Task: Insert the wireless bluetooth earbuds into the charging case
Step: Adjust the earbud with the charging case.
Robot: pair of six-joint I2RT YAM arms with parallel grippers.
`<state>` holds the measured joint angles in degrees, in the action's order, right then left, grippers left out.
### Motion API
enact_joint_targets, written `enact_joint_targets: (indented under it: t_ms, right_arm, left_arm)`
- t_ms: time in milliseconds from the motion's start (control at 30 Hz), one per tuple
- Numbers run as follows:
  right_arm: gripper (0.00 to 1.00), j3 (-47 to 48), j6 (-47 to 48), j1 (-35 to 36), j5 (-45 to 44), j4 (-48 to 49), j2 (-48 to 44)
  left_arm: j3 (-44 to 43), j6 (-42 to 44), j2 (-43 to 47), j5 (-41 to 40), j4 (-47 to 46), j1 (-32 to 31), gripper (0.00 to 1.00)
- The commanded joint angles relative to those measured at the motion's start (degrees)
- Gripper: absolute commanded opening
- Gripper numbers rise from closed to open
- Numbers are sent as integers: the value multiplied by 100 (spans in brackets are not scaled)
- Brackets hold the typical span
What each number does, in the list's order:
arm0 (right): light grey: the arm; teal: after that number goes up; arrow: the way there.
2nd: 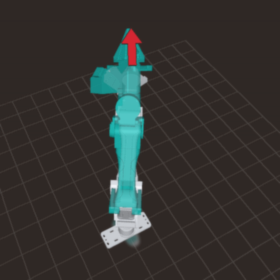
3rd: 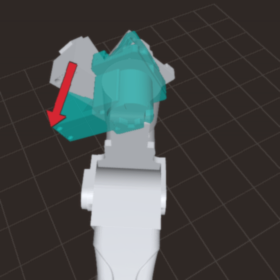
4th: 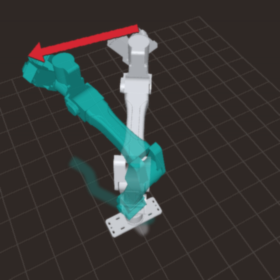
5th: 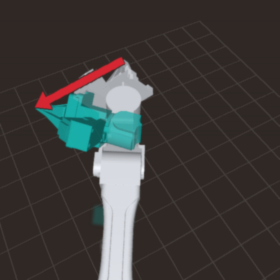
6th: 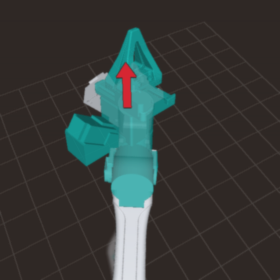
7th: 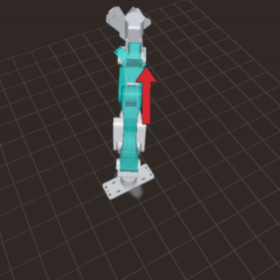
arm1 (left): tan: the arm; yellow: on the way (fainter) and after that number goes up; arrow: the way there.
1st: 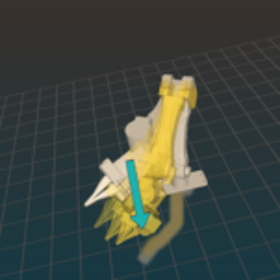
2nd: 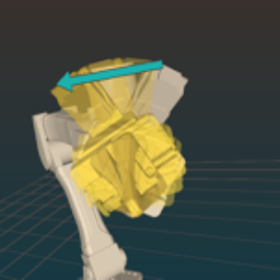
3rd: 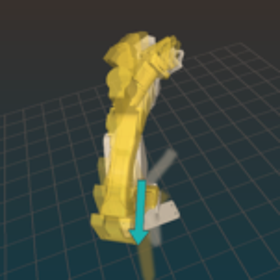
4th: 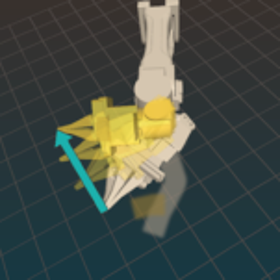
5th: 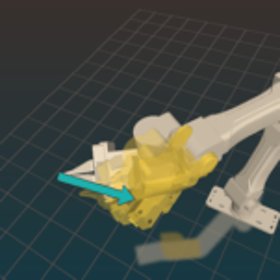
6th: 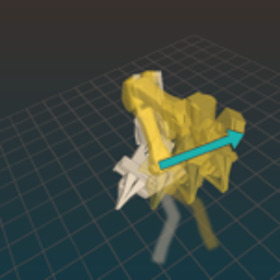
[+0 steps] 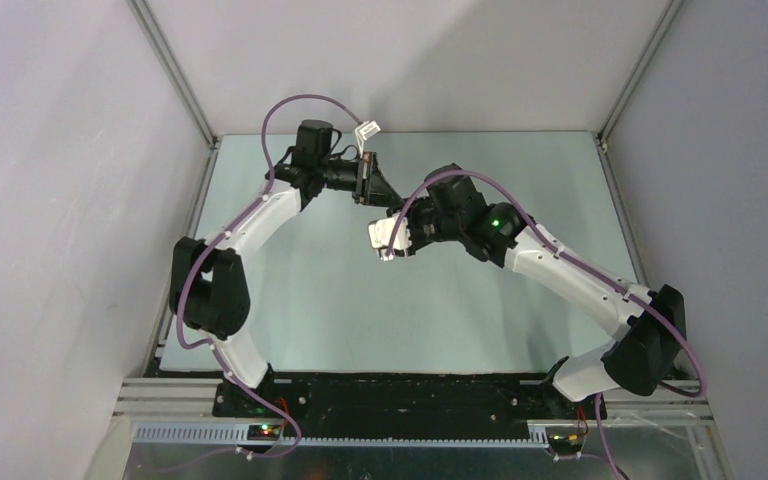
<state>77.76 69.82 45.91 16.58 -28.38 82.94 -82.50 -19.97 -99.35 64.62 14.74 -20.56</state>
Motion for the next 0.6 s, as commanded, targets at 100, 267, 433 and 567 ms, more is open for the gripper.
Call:
enact_joint_targets:
  t_ms: [100,267,433,567]
  right_arm:
    - [46,31,-125,-73,-257,572,-81]
    - [46,-59,-63,-63,-426,569,-63]
    - [33,-66,-134,-65,-499,334,-54]
    - [27,-63,-488,-64,-103,299,-418]
  left_arm:
    - [-161,-25,119,233,-28,-19,0]
    - [-187,-34,104,249,-25,-19,0]
    - [-183,-19,108,239,-29,-11,0]
    - [-162,-24,96,219,-29,-10,0]
